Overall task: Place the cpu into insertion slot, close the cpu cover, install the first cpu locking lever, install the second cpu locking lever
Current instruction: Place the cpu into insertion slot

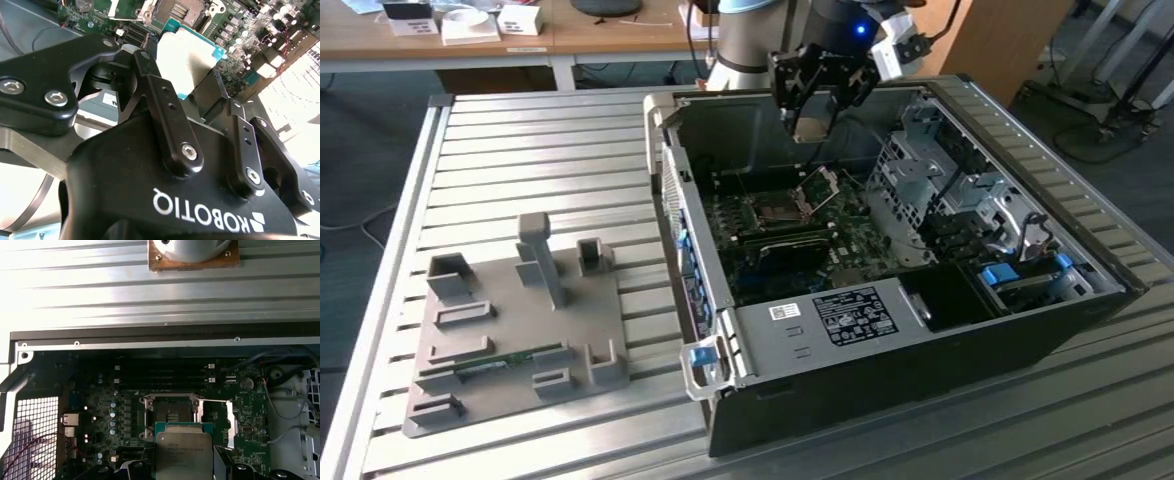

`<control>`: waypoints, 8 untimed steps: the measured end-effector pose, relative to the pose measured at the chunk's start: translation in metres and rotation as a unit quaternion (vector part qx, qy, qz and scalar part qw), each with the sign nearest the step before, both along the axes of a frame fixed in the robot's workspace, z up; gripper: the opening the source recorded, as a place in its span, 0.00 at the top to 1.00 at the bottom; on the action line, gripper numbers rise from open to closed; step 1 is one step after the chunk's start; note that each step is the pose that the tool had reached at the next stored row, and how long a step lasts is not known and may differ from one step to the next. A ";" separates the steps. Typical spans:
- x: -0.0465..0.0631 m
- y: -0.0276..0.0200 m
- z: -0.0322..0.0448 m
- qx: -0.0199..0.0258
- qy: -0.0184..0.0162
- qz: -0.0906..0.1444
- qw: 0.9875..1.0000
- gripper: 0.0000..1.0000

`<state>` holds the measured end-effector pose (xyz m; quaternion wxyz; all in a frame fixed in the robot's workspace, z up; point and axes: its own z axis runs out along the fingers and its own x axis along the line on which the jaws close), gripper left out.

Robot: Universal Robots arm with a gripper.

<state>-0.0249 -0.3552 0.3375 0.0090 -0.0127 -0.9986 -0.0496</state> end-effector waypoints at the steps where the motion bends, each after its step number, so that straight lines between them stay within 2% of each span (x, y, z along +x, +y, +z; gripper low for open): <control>1: 0.000 0.0000 -0.0012 0.000 0.000 0.000 1.000 0.46; 8: 0.000 0.0000 -0.0052 0.001 0.000 0.000 1.000 0.46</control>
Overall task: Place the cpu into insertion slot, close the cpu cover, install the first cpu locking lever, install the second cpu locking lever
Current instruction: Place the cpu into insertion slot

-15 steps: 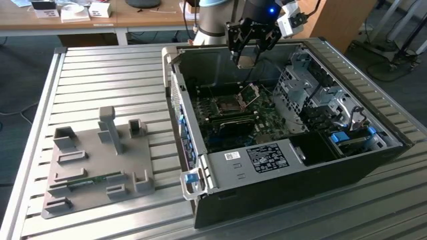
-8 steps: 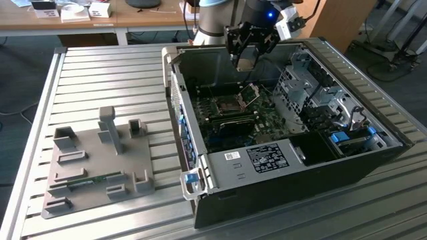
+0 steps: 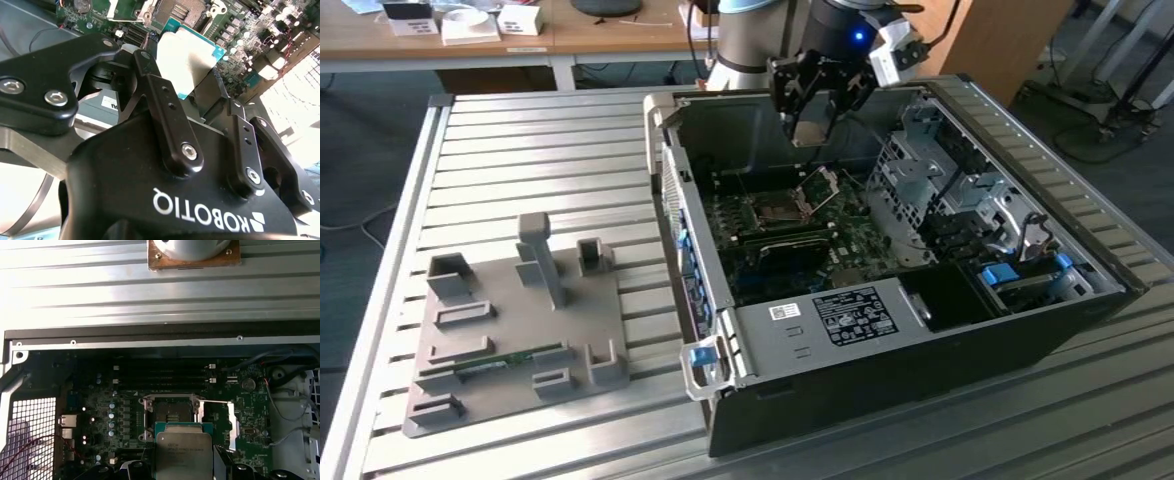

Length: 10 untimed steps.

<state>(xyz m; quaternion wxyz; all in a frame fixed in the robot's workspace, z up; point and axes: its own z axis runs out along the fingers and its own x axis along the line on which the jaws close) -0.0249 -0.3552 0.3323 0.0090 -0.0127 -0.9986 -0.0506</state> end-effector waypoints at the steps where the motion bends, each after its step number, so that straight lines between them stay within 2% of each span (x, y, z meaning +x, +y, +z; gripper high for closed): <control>1: 0.000 0.0000 -0.0005 0.000 0.000 0.000 1.000 0.46; 10: 0.000 0.0000 -0.0038 0.000 0.000 0.000 1.000 0.46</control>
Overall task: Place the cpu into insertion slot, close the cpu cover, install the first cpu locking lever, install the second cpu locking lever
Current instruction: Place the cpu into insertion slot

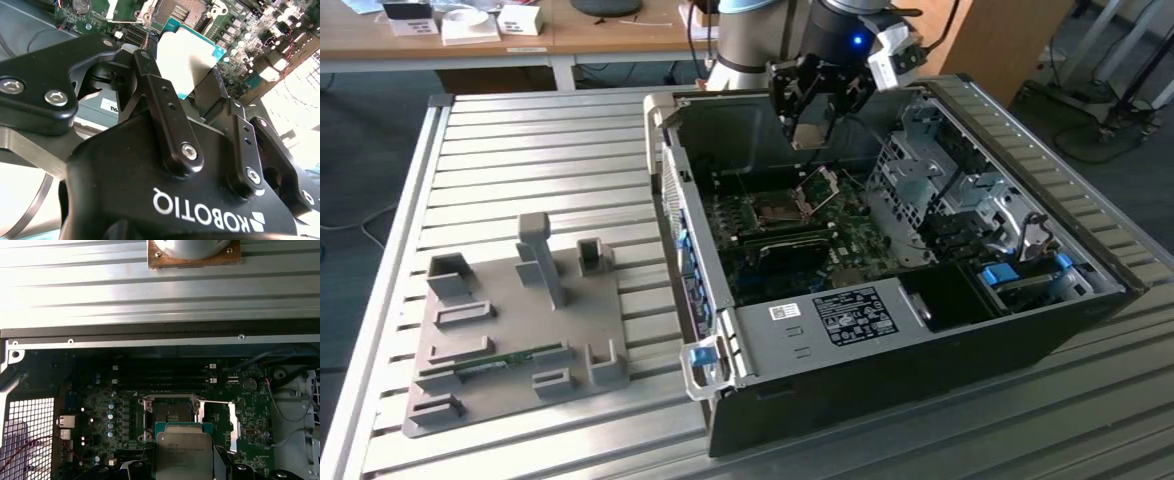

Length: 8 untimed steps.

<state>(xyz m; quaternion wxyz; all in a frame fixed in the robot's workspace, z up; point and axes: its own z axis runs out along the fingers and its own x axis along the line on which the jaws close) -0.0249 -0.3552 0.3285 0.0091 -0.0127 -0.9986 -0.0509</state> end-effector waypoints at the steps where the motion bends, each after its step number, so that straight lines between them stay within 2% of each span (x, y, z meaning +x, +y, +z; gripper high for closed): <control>1: 0.000 0.0000 -0.0001 0.000 0.000 0.000 1.000 0.46; 8: 0.000 0.0001 -0.0008 0.000 0.000 0.000 1.000 0.46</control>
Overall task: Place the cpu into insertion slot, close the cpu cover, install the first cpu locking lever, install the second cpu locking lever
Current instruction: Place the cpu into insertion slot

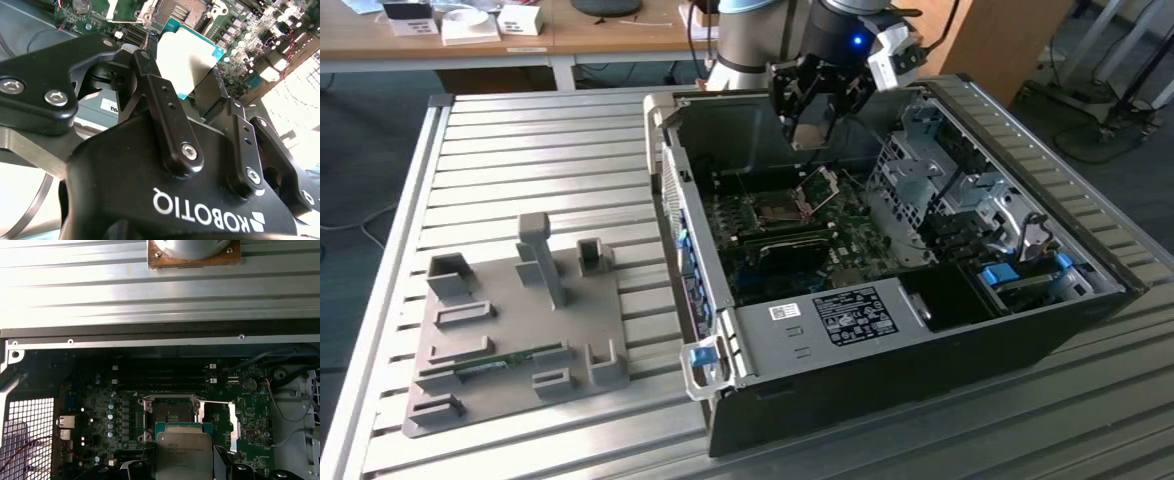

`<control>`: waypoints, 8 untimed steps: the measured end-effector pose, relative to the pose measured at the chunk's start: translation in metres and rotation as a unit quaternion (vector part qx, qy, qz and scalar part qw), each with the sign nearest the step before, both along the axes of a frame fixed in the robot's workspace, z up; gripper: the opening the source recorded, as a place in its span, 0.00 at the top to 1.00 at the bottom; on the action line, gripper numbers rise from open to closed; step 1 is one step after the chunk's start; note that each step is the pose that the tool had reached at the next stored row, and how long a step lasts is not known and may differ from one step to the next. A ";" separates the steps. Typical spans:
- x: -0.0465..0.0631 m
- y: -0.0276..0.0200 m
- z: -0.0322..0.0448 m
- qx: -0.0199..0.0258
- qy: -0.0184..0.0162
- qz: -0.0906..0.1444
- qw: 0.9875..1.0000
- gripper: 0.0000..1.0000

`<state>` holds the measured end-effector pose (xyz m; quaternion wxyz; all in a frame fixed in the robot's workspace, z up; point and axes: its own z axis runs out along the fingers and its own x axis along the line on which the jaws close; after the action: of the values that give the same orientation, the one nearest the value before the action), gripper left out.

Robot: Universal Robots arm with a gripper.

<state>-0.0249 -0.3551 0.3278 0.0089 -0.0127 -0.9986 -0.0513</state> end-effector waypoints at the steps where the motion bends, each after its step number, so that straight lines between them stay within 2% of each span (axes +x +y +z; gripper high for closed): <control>1: 0.000 0.0000 -0.0006 0.000 0.000 0.000 1.000 0.46; 8: 0.000 0.0000 -0.0070 0.000 0.000 0.000 1.000 0.46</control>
<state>-0.0249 -0.3552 0.3207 0.0090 -0.0127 -0.9986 -0.0514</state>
